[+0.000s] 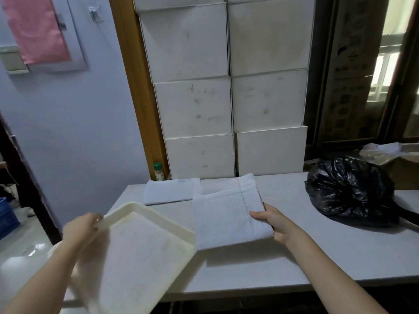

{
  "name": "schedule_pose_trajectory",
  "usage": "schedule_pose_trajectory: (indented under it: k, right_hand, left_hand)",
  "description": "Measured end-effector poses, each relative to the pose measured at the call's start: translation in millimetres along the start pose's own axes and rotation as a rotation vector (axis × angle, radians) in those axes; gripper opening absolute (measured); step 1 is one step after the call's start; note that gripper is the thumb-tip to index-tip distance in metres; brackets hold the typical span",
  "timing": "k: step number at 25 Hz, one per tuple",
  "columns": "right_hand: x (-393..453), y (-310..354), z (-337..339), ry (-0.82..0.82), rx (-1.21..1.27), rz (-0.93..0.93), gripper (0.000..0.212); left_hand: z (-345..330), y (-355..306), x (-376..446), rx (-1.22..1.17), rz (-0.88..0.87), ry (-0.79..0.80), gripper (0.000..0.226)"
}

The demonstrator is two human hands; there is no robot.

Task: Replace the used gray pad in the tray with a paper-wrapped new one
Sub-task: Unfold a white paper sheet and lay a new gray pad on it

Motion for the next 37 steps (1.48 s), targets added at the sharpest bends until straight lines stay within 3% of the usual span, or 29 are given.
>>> schedule_pose_trajectory:
  k: [7,11,14,15,17,19,20,21,23,24,26,29,37]
  right_hand:
    - [21,-7,12,-0.081,0.016,-0.021,0.020]
    - [27,-13,23,-0.175,0.055,-0.025,0.021]
    - [32,-19,30,-0.229,0.052,-0.049,0.027]
    - [32,-19,29,-0.243,0.034,-0.055,0.029]
    - [30,-20,23,-0.298,-0.051,-0.062,0.033]
    - [22,-19,20,-0.392,-0.183,-0.037,0.039]
    - [16,-16,21,-0.463,-0.287,-0.017,0.042]
    - [9,-12,21,-0.568,-0.469,-0.007,0.045]
    - [-3,1,19,-0.859,-1.092,0.013,0.058]
    - [-5,6,12,-0.916,-1.342,0.071,0.064]
    - [4,0,-3,-0.785,-1.573,0.176,0.064]
    - [20,-24,-6,-0.597,-1.658,0.168,0.056]
    - [34,-33,9,-0.598,-1.526,0.114,0.055]
  left_hand:
    - [-25,-34,91,-0.039,-0.317,0.073,0.046]
    - [-15,-69,104,0.078,-0.332,0.009,0.052]
    - [15,-155,76,-0.026,-0.488,-0.304,0.044]
    - [21,-197,56,-0.104,-0.556,-0.324,0.040]
    - [11,-285,13,-0.235,-0.640,-0.116,0.046]
    - [-21,-343,-27,-0.259,-0.646,0.191,0.052]
    - [-34,-356,-37,-0.276,-0.624,0.264,0.054]
    - [-44,-362,-41,-0.287,-0.604,0.294,0.055]
    - [-54,-364,-44,-0.291,-0.563,0.292,0.057]
    - [-55,-365,-46,-0.293,-0.544,0.276,0.057]
    - [-57,-371,-51,-0.294,-0.516,0.258,0.058]
    - [-59,-376,-53,-0.275,-0.505,0.229,0.058]
    - [-58,-375,-46,-0.368,-0.553,0.243,0.059]
Point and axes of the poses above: each hand's wrist, its own x-axis towards the middle knuckle, its own z-axis out of the back of the hand, y = z × x, the point moved 6 cm from there along x, towards the middle knuckle, and after that the axes turned 14 degrees about -z, right-handed, at the moved point
